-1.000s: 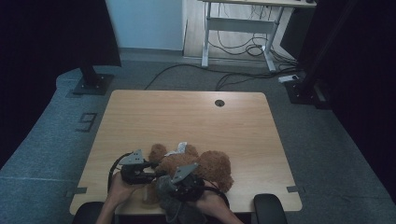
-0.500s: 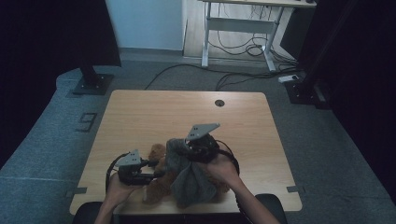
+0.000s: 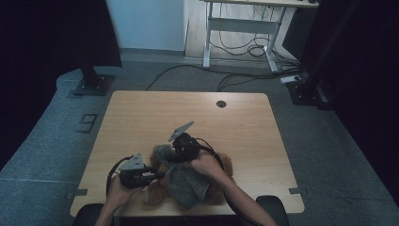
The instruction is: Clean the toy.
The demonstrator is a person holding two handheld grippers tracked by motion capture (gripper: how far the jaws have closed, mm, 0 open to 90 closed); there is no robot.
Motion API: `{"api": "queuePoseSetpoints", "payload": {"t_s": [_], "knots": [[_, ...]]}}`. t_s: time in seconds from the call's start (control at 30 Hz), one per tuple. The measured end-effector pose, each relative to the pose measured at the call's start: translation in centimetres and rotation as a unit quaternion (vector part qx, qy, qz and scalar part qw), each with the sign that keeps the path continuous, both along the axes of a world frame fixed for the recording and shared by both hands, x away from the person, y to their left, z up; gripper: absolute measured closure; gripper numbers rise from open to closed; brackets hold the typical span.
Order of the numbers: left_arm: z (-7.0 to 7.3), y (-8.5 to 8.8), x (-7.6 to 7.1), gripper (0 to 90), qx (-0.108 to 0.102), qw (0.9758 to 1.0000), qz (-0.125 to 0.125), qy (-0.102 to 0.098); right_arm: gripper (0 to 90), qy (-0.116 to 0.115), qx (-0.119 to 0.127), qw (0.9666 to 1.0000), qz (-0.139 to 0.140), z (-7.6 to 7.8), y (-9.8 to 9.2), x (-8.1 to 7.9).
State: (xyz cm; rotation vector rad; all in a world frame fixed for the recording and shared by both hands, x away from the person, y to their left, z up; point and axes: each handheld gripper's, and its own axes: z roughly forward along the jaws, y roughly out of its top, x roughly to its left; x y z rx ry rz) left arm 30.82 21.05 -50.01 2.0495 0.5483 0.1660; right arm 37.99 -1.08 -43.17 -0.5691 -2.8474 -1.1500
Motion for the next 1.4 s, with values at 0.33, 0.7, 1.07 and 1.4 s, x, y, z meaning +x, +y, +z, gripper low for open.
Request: {"api": "queuePoseSetpoints", "payload": {"t_s": [0.33, 0.7, 1.07, 1.4], "knots": [[-0.1, 0.0, 0.0, 78.3, 0.000, 1.0000, -0.003, -0.004, 78.9, -0.011, -0.061, 0.9970, -0.046, -0.7, -2.4, 2.0], [-0.2, 0.1, 0.1, 78.3, 0.003, 1.0000, -0.003, -0.007, 79.0, 0.005, -0.121, 0.9883, -0.093, -2.2, -5.4, 4.9], [-0.1, 0.1, 0.1, 78.0, 0.004, 1.0000, -0.003, -0.007, 79.0, 0.011, -0.139, 0.9811, -0.134, -3.4, -8.7, 6.3], [-0.2, 0.1, 0.1, 78.0, 0.005, 1.0000, -0.001, -0.005, 79.0, 0.015, -0.118, 0.9783, -0.170, -4.0, -12.6, 5.5]]}}
